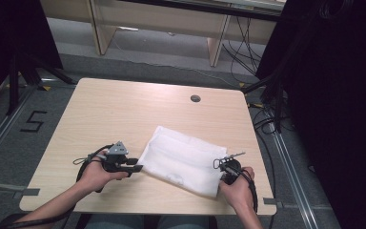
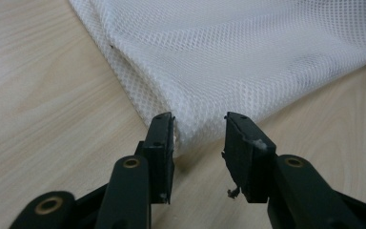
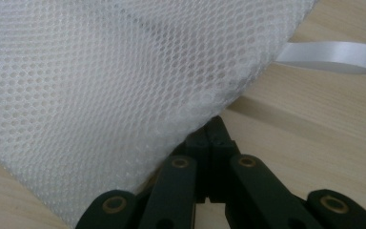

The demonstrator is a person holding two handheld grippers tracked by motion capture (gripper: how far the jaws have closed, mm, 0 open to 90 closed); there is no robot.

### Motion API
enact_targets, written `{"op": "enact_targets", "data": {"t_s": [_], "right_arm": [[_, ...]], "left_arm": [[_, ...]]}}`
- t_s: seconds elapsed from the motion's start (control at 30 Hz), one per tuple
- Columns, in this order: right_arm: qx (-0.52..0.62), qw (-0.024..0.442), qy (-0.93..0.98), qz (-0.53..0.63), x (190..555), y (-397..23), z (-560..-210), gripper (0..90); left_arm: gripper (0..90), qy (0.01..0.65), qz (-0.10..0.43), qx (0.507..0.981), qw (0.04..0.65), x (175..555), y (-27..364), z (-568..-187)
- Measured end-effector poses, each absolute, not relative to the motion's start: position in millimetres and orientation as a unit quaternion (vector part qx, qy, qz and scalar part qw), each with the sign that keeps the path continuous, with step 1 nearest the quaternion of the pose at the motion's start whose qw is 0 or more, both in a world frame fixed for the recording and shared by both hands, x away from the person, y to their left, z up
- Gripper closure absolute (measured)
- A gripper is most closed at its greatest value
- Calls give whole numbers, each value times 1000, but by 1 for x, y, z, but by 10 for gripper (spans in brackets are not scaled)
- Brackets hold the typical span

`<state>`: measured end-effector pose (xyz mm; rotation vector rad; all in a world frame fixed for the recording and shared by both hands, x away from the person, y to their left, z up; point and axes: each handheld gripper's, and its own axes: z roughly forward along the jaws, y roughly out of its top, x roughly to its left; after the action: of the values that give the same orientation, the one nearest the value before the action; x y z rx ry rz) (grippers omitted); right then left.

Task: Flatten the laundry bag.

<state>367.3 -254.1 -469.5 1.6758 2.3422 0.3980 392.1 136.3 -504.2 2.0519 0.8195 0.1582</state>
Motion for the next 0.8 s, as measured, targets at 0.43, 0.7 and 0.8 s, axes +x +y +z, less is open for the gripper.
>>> {"op": "enact_targets", "data": {"t_s": [0.43, 0.7, 0.8], "right_arm": [[551, 118, 816, 130, 390, -240, -471, 900], [529, 126, 829, 130, 415, -212, -469, 900], [523, 126, 832, 132, 420, -204, -470, 900]], "left_arm": [[638, 349, 66, 825, 439, 391, 147, -503], [630, 362, 66, 817, 445, 389, 169, -498], [628, 363, 68, 817, 443, 388, 175, -496]]}}
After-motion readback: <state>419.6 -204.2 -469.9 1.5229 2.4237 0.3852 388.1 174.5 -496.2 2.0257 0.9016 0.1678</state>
